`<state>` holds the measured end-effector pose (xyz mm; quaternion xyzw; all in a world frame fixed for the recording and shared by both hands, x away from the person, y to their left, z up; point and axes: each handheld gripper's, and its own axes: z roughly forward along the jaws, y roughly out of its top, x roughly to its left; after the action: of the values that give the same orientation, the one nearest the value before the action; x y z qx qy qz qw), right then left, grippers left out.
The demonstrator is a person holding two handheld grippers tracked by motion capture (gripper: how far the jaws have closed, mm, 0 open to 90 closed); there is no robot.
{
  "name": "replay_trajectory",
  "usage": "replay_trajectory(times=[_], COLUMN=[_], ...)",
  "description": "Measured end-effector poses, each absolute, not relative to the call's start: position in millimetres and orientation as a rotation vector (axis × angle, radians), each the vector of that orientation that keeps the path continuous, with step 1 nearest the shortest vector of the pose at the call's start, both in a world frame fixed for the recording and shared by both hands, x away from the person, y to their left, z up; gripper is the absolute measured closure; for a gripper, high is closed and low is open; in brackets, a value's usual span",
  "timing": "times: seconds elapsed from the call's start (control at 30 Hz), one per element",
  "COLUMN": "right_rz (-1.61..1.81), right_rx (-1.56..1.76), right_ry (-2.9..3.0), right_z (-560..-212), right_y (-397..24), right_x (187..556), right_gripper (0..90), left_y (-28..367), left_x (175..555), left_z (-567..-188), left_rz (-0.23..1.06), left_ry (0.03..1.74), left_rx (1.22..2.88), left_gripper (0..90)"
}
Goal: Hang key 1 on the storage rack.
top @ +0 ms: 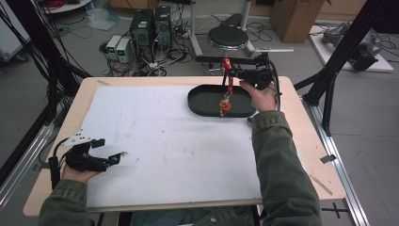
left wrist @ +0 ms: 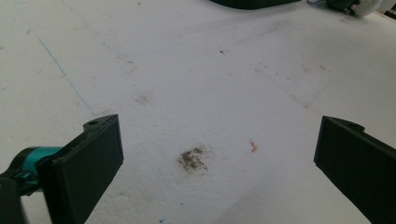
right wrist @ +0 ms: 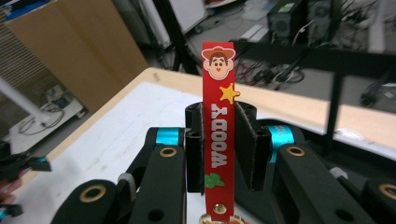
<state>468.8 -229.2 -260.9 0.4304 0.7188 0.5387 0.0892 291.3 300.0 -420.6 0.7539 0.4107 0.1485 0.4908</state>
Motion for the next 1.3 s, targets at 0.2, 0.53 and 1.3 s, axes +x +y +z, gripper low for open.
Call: replay_trajectory(times=[0.2,0.53,1.3], right_rz=[1.615,1.670,1.576], right_rx=[1.311,1.329,1.405], right_ry=[2.100,2.031,1.963], right_z=[-253.6,-239.0,-222.2], right_y=[-243.0,-263.7,-263.8], right_x=[475.0,492.8,549.9], right_gripper=[74.7,74.7,74.7], left_y=[300.7,302.8,305.6], left_x=[292.1,293.4,296.8], left_z=[-420.0,-420.0,-421.7], left_rz=[0.344,0.342,0.334], left_ry=[0.993,1.001,1.004], left_rx=[1.810,1.790,1.785], left_gripper=[1.7,1.7,1.7])
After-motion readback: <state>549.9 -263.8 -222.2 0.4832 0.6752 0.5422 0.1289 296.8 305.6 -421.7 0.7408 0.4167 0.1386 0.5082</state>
